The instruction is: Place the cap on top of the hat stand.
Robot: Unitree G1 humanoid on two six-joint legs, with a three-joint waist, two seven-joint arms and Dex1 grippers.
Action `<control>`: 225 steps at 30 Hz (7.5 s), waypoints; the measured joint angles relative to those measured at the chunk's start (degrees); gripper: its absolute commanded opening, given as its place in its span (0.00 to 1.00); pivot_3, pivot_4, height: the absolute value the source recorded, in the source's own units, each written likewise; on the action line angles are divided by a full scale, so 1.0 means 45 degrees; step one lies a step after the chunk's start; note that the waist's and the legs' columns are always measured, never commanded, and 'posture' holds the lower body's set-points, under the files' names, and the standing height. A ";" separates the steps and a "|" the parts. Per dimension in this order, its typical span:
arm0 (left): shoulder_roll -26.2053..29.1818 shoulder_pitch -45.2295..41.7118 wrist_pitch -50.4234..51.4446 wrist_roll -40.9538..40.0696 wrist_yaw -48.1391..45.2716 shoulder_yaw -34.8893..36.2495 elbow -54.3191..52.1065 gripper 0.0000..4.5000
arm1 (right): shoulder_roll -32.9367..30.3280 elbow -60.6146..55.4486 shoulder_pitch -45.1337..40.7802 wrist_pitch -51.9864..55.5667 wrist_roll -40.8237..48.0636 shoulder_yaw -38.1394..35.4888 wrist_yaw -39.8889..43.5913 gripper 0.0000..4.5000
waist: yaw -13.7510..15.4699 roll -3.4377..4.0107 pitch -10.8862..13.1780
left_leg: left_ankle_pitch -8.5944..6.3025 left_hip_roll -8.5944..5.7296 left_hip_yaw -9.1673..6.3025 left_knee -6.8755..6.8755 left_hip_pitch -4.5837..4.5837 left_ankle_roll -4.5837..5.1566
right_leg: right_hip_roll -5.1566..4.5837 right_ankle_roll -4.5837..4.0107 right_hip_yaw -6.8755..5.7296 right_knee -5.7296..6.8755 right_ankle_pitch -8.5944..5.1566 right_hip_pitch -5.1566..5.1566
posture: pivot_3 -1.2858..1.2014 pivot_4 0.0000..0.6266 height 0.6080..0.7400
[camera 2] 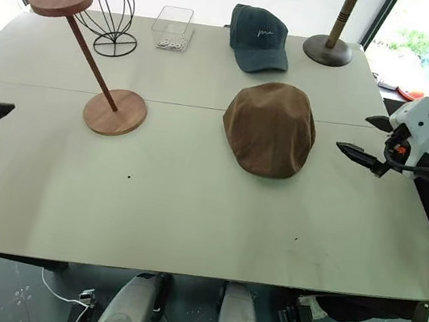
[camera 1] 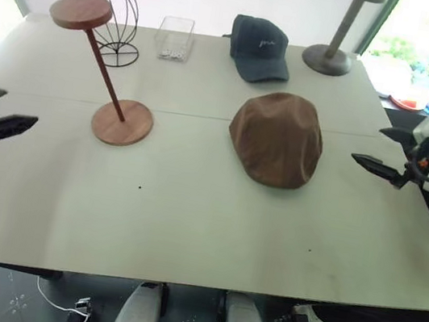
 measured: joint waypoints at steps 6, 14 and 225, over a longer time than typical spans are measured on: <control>0.1300 -0.3031 0.0787 -0.1666 -0.1922 -0.2931 -0.0904 1.00 | -0.0208 -0.4888 0.0767 0.1882 -0.0103 0.0494 -0.0883 0.96 | -0.0054 0.0005 -0.0003 | 0.0000 0.0006 0.0005 -0.0019 0.0012 0.0001 | 0.0012 0.0042 0.0004 0.0006 0.0003 -0.0002 | 0.52 0.24 1.00; 0.0787 -0.6246 0.0707 -0.1496 -0.3662 -0.6641 -0.0752 1.00 | 0.0671 -0.9347 0.3153 0.3968 -0.1523 0.1896 -0.3576 0.96 | 0.0038 -0.0010 -0.0001 | 0.0001 0.0010 0.0001 0.0067 -0.0013 0.0003 | 0.0024 0.0014 0.0007 0.0019 -0.0007 0.0013 | 0.52 0.24 1.00; -0.2988 -0.5672 -0.1855 1.9145 0.3226 -1.1179 -0.5557 0.02 | 0.2894 -0.3206 -0.7734 1.1829 0.7146 0.0831 -0.1125 1.00 | -0.0298 -0.0095 0.0029 | -0.0003 0.0209 0.0062 -0.0030 0.0072 -0.0003 | 0.0300 -0.0045 0.0171 0.0058 0.0033 -0.0029 | 0.52 0.24 1.00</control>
